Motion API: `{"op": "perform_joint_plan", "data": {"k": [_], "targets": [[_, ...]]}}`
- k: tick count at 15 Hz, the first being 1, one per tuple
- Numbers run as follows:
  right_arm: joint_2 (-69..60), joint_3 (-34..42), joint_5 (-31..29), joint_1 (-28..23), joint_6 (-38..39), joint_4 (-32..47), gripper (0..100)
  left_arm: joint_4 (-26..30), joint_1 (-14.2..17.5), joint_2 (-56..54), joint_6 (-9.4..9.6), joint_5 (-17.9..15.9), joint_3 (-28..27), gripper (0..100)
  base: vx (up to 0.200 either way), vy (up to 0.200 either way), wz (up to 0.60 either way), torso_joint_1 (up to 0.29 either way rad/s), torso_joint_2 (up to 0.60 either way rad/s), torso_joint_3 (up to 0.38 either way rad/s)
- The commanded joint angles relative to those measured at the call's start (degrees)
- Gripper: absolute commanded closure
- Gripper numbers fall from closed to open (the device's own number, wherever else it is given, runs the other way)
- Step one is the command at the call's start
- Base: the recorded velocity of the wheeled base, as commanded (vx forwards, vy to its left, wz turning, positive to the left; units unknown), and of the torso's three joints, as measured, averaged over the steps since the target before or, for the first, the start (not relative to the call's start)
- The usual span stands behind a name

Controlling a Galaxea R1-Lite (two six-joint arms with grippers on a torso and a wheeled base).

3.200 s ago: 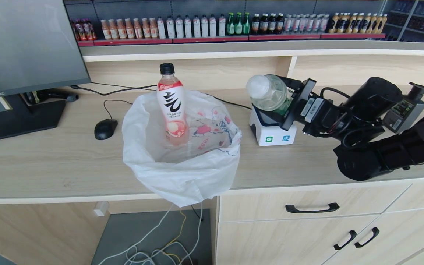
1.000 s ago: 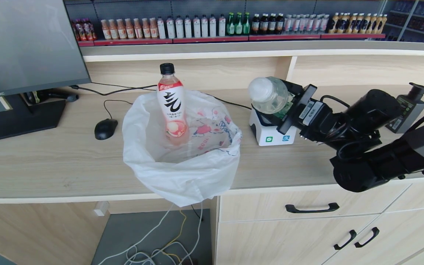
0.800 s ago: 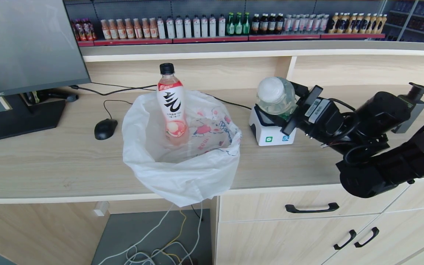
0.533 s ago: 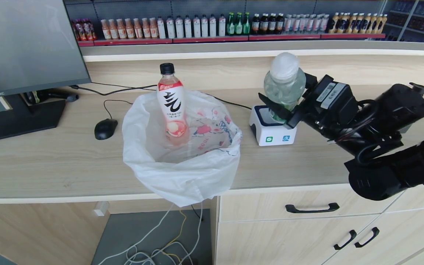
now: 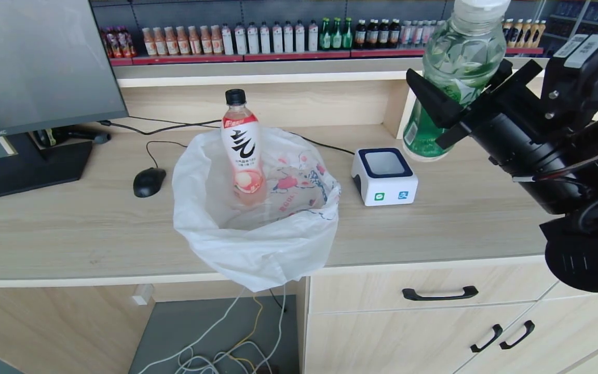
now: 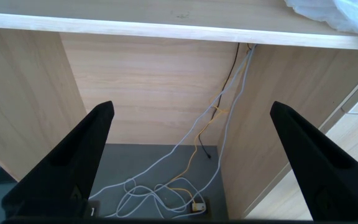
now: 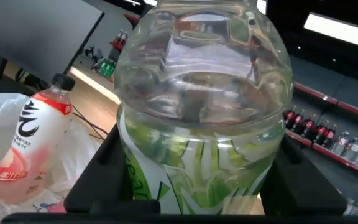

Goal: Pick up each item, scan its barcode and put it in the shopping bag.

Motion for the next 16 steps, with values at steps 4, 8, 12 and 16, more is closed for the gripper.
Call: {"op": "perform_joint_plan", "data": {"k": [4,8,12,16], "targets": [[-5.6,6.0,-9.8,0.0,10.8,-0.1,100,0.0,0.0,0.0,-0.02,0.0,0.0,0,0.000,0.000,0.00,0.000,0.00,0.000],[-6.9,7.9,-15.7,0.3,17.0,-0.1,100,0.0,0.0,0.0,-0.02,0.0,0.0,0,0.000,0.000,0.00,0.000,0.00,0.000],[-5.2,9.1,-18.3,0.2,18.6,-0.1,100,0.0,0.0,0.0,-0.02,0.0,0.0,0,0.000,0.000,0.00,0.000,0.00,0.000],[-5.1,10.4,-18.3,-0.7,19.5,-0.1,100,0.0,0.0,0.0,-0.11,0.0,0.0,0,0.000,0.000,0.00,0.000,0.00,0.000]]}}
